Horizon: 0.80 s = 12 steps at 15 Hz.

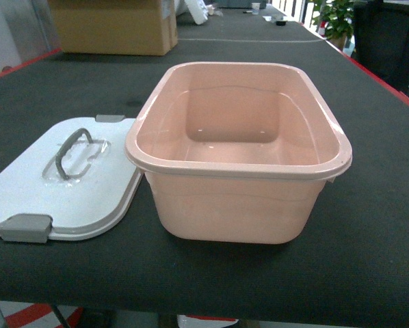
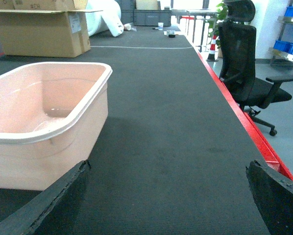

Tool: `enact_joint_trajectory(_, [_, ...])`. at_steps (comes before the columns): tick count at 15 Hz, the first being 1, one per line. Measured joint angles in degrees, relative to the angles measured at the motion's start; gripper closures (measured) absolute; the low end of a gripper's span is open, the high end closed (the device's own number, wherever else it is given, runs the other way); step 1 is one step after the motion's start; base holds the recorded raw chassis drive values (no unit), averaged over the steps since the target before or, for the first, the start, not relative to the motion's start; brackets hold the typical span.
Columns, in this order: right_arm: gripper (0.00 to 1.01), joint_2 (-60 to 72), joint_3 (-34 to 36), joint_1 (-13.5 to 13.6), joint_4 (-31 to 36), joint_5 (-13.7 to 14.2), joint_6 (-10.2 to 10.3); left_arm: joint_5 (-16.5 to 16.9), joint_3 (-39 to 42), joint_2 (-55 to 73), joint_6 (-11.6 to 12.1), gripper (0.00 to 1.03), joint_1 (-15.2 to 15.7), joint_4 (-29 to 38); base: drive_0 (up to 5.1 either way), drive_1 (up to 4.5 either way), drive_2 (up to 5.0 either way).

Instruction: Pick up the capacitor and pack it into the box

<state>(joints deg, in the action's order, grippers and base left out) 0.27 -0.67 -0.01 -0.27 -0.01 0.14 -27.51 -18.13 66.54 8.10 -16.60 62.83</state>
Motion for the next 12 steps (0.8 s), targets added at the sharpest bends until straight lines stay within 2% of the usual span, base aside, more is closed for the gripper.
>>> enact_joint_trajectory(1, [0.03,0.0,0.0,0.0,0.0,0.0,0.02,0.57,-8.55,9.6,-0.02,0.6,-3.26,1.18,0.0,0.0,0.0])
enact_joint_trajectory(4, [0.03,0.0,0.0,0.0,-0.02,0.0,0.0,3.48,-27.78,31.34,-2.12,0.6,-12.13,-7.21,0.0,0.0,0.0])
enact_joint_trajectory(6, [0.03,0.0,0.0,0.0,-0.02,0.0,0.0,5.07,-40.96,40.96,-2.97,0.6,-16.2,-9.62,0.0,0.0,0.0])
enact_joint_trajectory(7, [0.03,0.0,0.0,0.0,-0.02,0.0,0.02,5.95,-45.13,44.76,-3.76,0.57,-17.18,-10.93,0.0,0.0,0.0])
enact_joint_trajectory(9, [0.03,0.0,0.0,0.0,-0.02,0.0,0.0,6.95,-45.97,47.78,-5.05,0.32,-17.38,-12.5,0.0,0.0,0.0])
enact_joint_trajectory(11, [0.03,0.0,0.0,0.0,-0.02,0.0,0.0,6.69,-42.97,45.0,-6.12,0.05,-15.47,-11.72,0.0,0.0,0.0])
enact_joint_trajectory(12, [0.03,0.0,0.0,0.0,-0.04,0.02,0.02,7.5,-39.34,41.13,-6.21,0.05,-13.33,-11.91,0.0,0.0,0.0])
